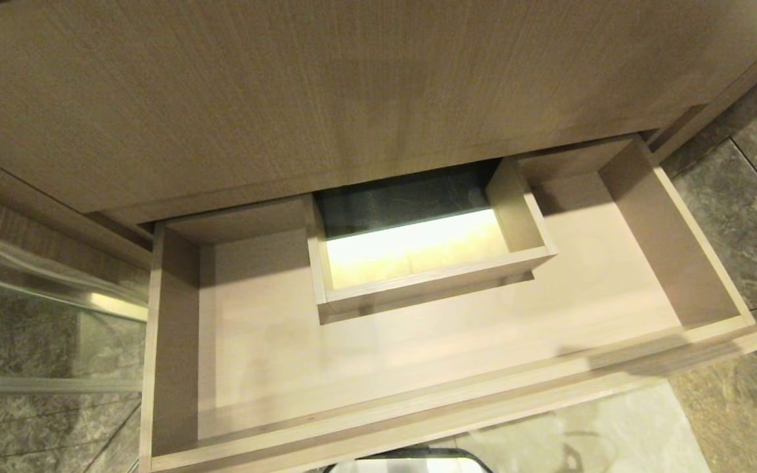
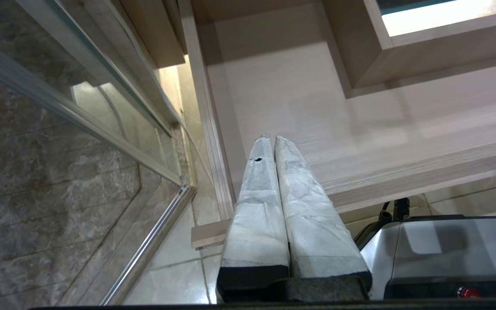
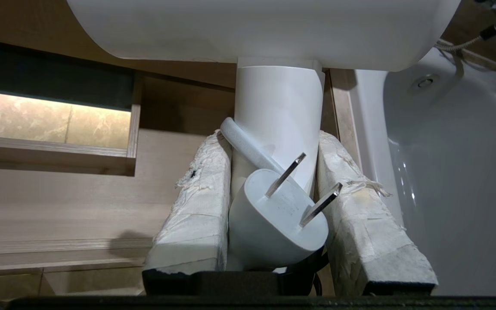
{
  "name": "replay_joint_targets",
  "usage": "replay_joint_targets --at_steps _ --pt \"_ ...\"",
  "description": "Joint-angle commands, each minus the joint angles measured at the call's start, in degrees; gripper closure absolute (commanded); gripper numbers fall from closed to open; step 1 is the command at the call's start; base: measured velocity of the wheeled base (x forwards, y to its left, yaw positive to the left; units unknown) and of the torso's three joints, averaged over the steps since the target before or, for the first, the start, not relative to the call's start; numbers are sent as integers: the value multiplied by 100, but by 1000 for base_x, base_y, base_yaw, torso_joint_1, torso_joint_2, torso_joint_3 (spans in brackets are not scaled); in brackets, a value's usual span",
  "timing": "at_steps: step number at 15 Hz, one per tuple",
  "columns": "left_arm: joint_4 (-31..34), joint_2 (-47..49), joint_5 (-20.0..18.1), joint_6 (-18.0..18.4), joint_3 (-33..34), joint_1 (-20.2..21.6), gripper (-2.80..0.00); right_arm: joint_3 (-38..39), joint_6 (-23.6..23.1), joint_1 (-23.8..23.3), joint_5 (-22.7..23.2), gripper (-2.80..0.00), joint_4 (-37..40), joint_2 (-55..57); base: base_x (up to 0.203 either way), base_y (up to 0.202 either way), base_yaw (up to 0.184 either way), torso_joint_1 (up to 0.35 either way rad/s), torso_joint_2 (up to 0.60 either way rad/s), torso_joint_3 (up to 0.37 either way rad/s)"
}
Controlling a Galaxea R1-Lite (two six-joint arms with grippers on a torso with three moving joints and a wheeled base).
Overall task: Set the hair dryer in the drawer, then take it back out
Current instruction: Place it on the countertop
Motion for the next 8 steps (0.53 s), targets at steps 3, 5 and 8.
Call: replay_joint_targets --at_steps 3,5,8 --pt "-6 0 1 2 11 3 0 -41 12 0 10 0 8 32 0 0 0 0 0 0" --pt "-6 0 1 -7 11 3 0 -15 -6 -7 -48 0 16 15 0 0 0 138 -255 -107" --pt "-6 0 1 -5 11 3 0 -32 3 -7 -263 0 17 28 0 0 0 124 -423 -196"
